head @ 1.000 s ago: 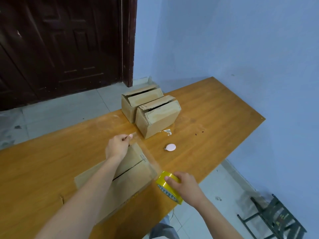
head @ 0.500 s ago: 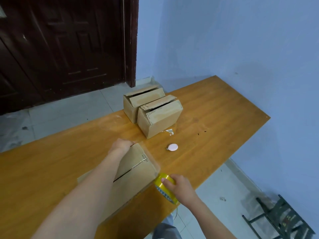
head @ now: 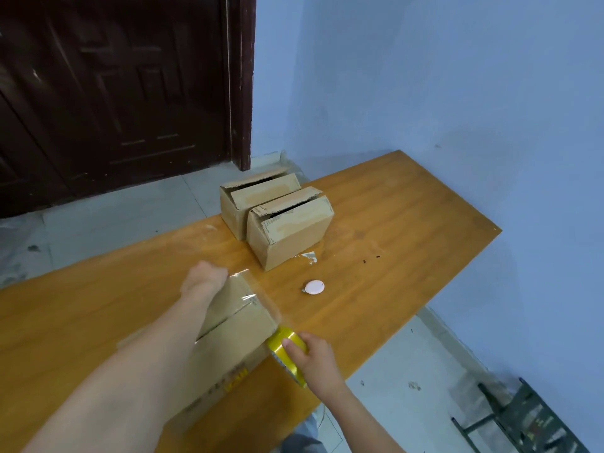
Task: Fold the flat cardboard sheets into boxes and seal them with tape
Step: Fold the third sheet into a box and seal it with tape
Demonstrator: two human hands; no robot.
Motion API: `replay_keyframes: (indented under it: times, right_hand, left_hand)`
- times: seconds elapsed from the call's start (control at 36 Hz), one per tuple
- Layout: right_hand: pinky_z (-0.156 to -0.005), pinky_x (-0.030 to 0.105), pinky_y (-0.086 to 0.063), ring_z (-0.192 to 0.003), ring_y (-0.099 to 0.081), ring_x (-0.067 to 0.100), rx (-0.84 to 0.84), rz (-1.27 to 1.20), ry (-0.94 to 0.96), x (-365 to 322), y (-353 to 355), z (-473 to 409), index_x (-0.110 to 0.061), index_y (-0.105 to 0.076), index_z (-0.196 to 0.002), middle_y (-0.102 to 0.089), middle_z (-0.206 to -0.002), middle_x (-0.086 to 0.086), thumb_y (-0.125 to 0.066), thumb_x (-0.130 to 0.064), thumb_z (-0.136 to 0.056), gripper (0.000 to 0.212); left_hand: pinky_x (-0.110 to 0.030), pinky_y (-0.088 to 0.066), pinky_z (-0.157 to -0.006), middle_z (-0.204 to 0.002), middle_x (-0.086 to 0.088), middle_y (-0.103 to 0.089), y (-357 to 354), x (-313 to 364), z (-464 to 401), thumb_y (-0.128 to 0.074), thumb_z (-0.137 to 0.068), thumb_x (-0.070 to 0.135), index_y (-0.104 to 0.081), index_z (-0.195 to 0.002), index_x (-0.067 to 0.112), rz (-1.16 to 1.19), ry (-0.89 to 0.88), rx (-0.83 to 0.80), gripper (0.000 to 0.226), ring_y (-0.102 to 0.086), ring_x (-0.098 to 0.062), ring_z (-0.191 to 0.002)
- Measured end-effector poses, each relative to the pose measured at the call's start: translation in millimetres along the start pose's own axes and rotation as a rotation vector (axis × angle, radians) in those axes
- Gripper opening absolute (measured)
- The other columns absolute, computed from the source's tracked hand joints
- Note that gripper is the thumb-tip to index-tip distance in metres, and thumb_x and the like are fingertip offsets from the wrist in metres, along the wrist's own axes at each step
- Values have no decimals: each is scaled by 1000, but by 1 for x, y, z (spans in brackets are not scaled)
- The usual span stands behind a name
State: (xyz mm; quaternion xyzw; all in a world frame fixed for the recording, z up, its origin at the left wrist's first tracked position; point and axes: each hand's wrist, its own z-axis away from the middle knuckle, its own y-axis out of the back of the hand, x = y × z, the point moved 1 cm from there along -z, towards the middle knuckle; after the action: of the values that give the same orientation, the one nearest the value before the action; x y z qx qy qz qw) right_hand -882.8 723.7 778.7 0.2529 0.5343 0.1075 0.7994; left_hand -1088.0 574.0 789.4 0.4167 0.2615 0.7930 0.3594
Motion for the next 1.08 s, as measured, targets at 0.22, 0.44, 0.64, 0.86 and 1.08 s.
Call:
replay_keyframes:
  times: [0.22, 0.44, 0.64, 0.86, 1.08]
  right_hand:
    - [-55, 12, -34, -52, -46, -6, -36, -104, 73, -25, -8, -32, -34, -47, -68, -45, -53, -12, -58, -32, -92, 26]
    - [-64, 14, -39, -67, -46, -5, -341, -264, 78, 0, -2, -42, -28, -56, -88, -52, -77, -12, -51, -17, -90, 13]
    - [-62, 12, -41, -63, -49, -9, -576, -268, 95, 6, 10, -54, -25, -54, -87, -53, -72, -14, -52, -17, -96, 12]
    - [-56, 15, -33, -60, -45, 4, -513, -84, 2, 26, -16, -73, -20, -54, -79, -51, -70, -5, -53, -28, -95, 19]
    - [-66, 33, -32, -77, -47, 21, -495, 81, -121, 25, -38, -93, -5, -60, -82, -57, -80, 15, -56, -33, -92, 30]
  left_hand:
    - [-40, -32, -97, -113, -4, -63, 7, 5, 15, -52, -94, 19, -63, -110, 13, 169, -513, 414, 20, -49, -26, -114]
    - [-49, -50, -89, -115, -6, -60, -47, -49, 79, -36, -84, 38, -63, -109, 13, -272, -731, 307, 45, -51, -29, -107]
    - [-46, -34, -106, -144, -2, -44, -54, -70, 78, -66, -71, 19, -39, -139, 21, -499, -764, 296, 72, -32, -20, -132]
    - [-39, -15, -106, -145, -2, -45, -62, -66, 82, -61, -77, 5, -40, -139, 23, -474, -665, 349, 68, -24, -15, -136]
    - [-45, -12, -110, -132, -9, -57, -73, -37, 100, -35, -66, 41, -62, -124, 8, -642, -479, 520, 71, -54, -30, -122]
